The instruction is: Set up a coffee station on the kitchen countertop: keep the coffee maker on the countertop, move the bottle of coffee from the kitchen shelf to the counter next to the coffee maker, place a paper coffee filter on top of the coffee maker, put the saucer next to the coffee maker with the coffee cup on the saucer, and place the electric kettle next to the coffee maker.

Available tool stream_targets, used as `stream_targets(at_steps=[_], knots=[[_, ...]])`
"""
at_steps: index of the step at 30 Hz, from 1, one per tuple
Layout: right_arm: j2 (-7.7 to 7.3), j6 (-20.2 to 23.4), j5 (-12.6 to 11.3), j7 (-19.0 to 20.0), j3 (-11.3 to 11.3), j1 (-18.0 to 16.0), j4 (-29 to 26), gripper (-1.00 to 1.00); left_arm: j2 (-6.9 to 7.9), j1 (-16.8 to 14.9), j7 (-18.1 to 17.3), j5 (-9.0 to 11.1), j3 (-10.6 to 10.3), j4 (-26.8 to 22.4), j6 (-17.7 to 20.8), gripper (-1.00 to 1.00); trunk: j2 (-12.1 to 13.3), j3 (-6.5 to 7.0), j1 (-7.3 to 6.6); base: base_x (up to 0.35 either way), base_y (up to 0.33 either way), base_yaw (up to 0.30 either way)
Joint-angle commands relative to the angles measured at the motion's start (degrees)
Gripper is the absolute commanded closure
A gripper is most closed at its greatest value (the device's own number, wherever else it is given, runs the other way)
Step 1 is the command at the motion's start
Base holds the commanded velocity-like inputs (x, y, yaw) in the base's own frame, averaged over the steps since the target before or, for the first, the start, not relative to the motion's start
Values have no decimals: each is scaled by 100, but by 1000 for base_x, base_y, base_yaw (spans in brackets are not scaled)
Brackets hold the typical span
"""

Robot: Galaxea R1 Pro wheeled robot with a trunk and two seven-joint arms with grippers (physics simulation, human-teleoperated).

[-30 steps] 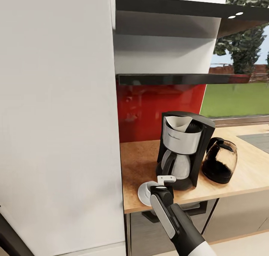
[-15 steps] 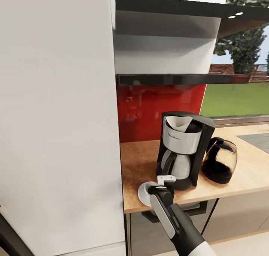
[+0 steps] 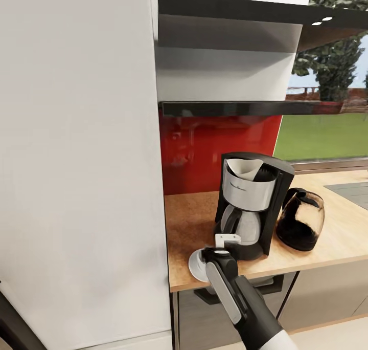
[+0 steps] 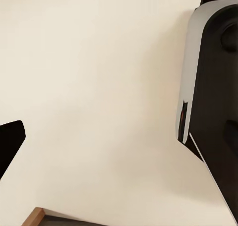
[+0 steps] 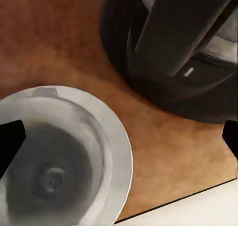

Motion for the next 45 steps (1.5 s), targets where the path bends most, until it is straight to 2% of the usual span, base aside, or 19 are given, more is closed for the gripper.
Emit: stream_targets(at_steps=[1,4,8,20,26,36,45], knots=[[2,17,-57,-61,9,-7,-145,-100,0,-5,17,-62,48,11,-23,-100,-9,-10,2,0,0,0],[8,34,-50,-68,9,-7,-601,-100,0,-4,17,-64,48,15,-25,-100,-9,-10,2,0,0,0],[17,40,-48,-73,8,-7,-786,-100,0,-4,17,-65,43,16,-31,-100,-9,-10,2,0,0,0],[1,40,-48,-74,16,-7,-802,-100,0,-6,8,-64,42,9,-33,-100,-9,-10,2,-2,0,0],[-6,35,-48,-74,17,-7,-794,-100,0,-5,8,-65,43,13,-34,-100,-9,-10,2,-223,0,-15],[-8,32,-51,-74,11,-7,-793,-100,0,-7,8,-77,40,12,-32,-100,-9,-10,2,-308,-2,-260],[-25,21,-34,-74,9,-4,-745,-100,0,-6,8,-61,40,9,-39,-100,-9,-10,2,-87,-64,-275]])
